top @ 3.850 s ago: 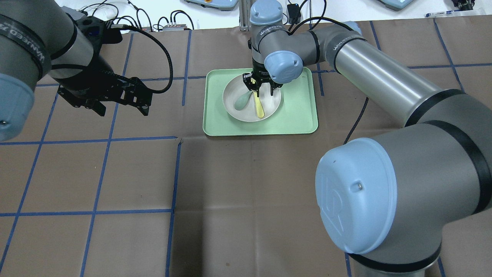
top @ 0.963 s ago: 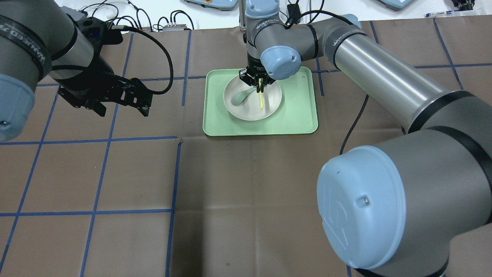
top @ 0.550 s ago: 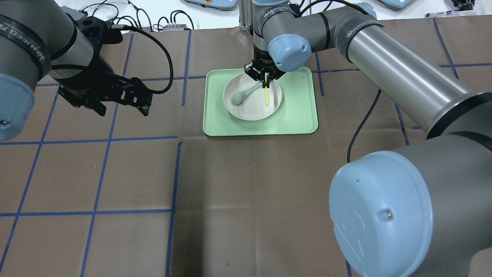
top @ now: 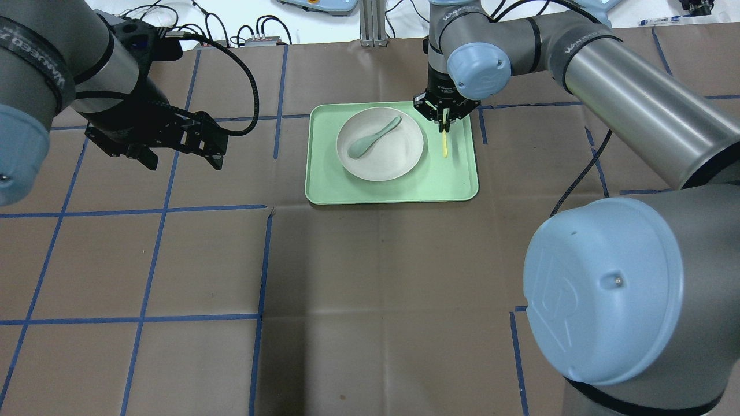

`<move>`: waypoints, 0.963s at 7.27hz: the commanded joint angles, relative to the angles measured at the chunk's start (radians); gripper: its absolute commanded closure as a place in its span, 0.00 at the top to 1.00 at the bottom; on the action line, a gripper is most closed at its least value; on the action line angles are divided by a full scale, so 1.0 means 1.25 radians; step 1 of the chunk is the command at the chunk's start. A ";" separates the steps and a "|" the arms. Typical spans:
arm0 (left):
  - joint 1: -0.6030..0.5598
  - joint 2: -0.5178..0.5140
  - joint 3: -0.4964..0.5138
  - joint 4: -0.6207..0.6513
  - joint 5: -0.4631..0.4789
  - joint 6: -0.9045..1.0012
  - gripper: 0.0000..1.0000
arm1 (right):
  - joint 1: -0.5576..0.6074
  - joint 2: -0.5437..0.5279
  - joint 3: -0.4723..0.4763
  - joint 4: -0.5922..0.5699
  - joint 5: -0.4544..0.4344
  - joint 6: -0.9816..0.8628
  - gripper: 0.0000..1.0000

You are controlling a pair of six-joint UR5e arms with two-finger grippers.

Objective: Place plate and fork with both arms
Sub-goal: 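Lift the yellow fork and carry it beside the plate on the tray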

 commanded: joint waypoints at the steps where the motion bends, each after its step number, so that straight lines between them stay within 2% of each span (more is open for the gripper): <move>1: 0.000 0.003 -0.004 0.000 0.001 0.000 1.00 | -0.026 0.016 0.031 -0.018 0.005 -0.009 0.00; 4: -0.001 -0.003 -0.002 0.000 -0.002 -0.003 1.00 | -0.024 0.046 0.032 -0.040 0.006 -0.006 0.00; 6: -0.001 -0.003 -0.002 0.001 -0.002 -0.005 1.00 | -0.022 0.039 0.027 -0.035 0.005 -0.004 0.07; 7: -0.001 0.002 -0.008 0.000 -0.002 -0.006 1.00 | -0.020 0.040 0.027 -0.034 0.005 -0.004 0.15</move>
